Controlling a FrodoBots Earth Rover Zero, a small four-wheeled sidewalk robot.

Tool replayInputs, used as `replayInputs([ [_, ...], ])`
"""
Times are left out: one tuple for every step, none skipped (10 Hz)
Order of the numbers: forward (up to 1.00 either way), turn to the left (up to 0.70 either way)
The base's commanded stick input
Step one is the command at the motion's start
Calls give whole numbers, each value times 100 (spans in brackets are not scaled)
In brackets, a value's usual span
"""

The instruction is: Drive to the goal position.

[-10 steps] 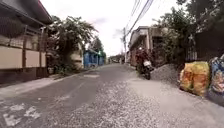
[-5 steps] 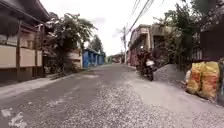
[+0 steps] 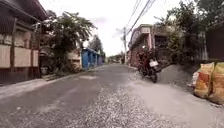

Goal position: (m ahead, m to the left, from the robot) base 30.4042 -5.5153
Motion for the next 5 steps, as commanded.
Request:
replayInputs([
  [50,0],
  [50,0],
  [50,0],
  [50,0],
  [50,0],
])
